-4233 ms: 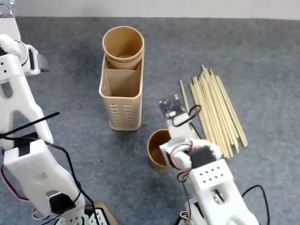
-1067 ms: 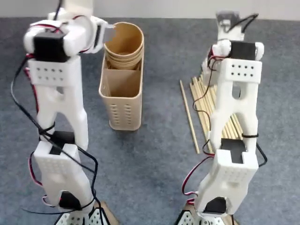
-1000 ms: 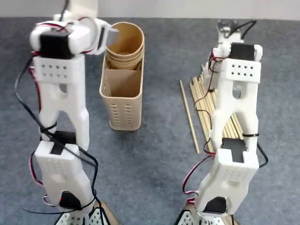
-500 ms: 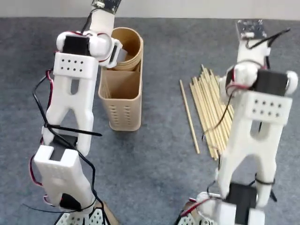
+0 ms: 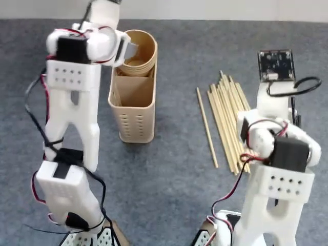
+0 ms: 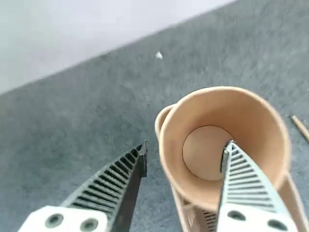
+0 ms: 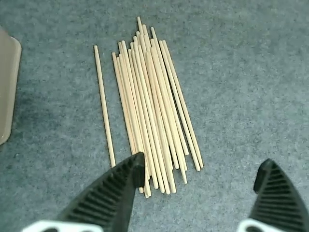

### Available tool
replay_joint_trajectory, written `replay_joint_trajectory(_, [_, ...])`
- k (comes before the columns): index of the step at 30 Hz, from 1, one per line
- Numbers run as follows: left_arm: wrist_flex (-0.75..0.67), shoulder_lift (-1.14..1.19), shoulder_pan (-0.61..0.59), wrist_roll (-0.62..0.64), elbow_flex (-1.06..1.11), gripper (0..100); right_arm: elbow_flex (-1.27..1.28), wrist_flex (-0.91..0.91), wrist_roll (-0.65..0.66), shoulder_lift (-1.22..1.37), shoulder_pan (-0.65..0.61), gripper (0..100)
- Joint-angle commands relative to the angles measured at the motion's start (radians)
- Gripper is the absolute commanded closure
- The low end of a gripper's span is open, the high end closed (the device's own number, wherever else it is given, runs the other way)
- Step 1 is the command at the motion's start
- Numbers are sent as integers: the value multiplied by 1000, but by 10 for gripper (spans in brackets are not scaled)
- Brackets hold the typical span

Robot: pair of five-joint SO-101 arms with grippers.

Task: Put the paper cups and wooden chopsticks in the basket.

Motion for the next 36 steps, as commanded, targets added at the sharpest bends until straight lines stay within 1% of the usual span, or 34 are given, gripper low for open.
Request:
replay_joint_trajectory(1, [107,-68,-13,-5,-147,734,87,-65,18,-48,15,648])
replay_joint_trajectory(3, [193,-82,-39,-3,-188,734,173,-120,58,-48,44,648])
replay_joint_trajectory(4, [222,-91,-58,0,-176,734,222,-168,63,-48,61,648])
replay_joint_trajectory(8, [218,-137,-151,25,15,734,397,-315,68,-50,107,648])
replay_joint_trajectory(10, [219,-156,-165,35,131,732,461,-351,68,-54,108,648])
replay_joint_trajectory(14, [215,-163,-139,35,280,731,532,-366,64,-59,105,648])
replay_joint_trajectory(17, [215,-165,-110,35,298,731,549,-367,64,-59,105,648])
replay_joint_trajectory(21, [215,-160,-104,38,315,733,550,-371,69,-59,105,648])
replay_joint_trajectory(25, [215,-156,-108,35,424,733,585,-412,69,-51,107,648])
replay_joint_trajectory(28, [215,-156,-142,38,410,733,638,-450,69,-56,105,648])
replay_joint_trajectory(36, [221,-157,-174,41,229,733,674,-479,71,-51,107,648])
